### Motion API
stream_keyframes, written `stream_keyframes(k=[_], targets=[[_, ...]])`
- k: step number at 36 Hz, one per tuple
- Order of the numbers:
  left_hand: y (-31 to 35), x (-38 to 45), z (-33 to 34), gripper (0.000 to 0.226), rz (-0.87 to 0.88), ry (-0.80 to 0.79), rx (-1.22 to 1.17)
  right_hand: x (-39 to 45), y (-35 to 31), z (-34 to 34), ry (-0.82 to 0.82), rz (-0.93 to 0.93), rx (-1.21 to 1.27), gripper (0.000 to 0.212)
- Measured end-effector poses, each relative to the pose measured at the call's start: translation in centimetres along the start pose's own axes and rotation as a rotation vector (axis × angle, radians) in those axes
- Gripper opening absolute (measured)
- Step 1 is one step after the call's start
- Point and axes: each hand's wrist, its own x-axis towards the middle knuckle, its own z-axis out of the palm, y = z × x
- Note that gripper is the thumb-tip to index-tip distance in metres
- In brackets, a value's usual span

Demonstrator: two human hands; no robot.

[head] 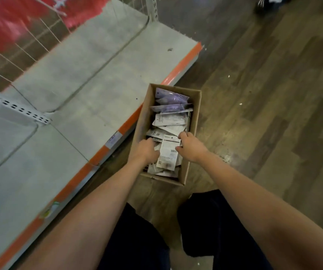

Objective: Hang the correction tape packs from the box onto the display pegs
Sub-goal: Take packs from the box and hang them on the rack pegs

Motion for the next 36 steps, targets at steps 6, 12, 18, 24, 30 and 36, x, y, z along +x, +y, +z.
stream_keyframes(k=[6,12,18,24,30,36], targets=[[-0.9,7.4,6.5,0.041,0.033,-0.001,0.028,6.7,2.8,3.5,0.052,0.032,0.009,0.043],[-2.6,12.3,11.6,0.048,0.055,0.053,-0.111,11.6,2.7,4.3,0.071,-0.017,-0.102,0.046],[-5.2,12.6,14.2,0.065,-0.068,-0.042,-0.156,12.5,2.6,3.9,0.093,-0.047,-0.152,0.038],[-4.9,12.5,13.8,0.04,-0.064,0.013,-0.25,12.0,2.7,4.3,0.015,-0.075,-0.235,0.039],[-3.2,13.0,15.4,0.022,-0.077,0.075,-0.5,11.8,2.7,4.1,0.024,-0.104,-0.194,0.04],[-3.3,13.3,14.3,0.009,-0.1,0.114,-0.992,11.5,3.5,4.1,0.048,-0.052,-0.237,0.044]])
